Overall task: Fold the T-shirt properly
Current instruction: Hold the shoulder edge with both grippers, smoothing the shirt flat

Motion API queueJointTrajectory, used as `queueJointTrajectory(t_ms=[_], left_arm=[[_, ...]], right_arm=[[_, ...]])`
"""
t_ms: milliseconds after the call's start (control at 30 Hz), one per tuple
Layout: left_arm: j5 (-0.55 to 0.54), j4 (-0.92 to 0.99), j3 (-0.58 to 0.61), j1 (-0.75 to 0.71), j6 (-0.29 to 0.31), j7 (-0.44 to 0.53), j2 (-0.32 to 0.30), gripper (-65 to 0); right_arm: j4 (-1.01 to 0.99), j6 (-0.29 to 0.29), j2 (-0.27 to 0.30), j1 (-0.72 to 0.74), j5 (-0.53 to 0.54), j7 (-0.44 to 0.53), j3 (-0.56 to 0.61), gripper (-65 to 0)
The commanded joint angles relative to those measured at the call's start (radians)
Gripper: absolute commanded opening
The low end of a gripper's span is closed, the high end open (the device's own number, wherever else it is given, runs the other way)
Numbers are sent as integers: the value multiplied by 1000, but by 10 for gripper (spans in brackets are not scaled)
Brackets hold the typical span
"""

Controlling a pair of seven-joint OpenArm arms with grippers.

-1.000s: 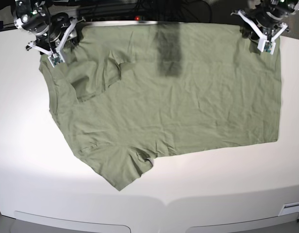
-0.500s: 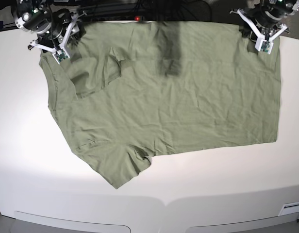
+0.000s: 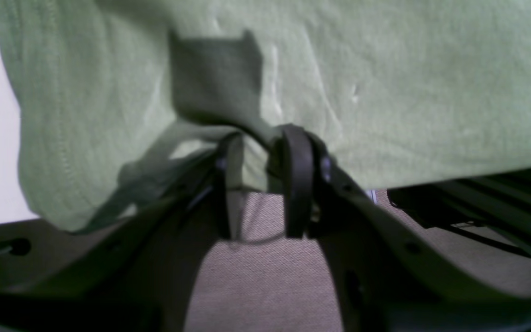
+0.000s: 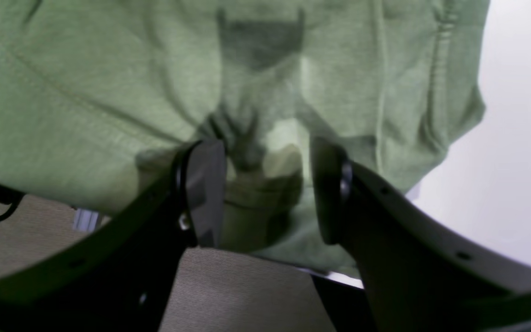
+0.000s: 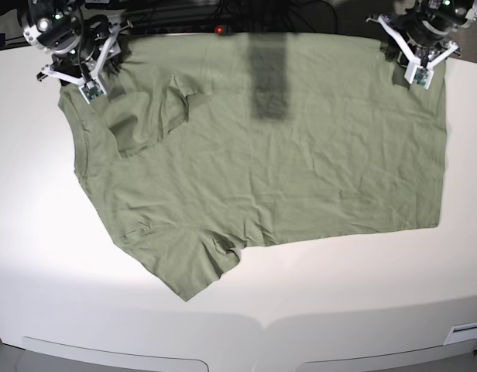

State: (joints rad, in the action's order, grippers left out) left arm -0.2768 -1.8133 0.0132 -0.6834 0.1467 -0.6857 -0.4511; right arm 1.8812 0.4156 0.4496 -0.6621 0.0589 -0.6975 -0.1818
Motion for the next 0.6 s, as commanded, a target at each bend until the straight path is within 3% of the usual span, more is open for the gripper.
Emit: queueJointTrajectory(t_ms=[0,367,567], left_arm=[[34,33,19,-8,3,-128,4,-491],[35,31,19,0,3,-129,4,-491],[121,-30,19,-1,-1,-171,4,-491]], right_arm=[[17,-13,16,5,-3,9,-9,-364],[96,-13,16,31,0,5,-9,-364],[119,-13,15,31,1,4,-9,-364]])
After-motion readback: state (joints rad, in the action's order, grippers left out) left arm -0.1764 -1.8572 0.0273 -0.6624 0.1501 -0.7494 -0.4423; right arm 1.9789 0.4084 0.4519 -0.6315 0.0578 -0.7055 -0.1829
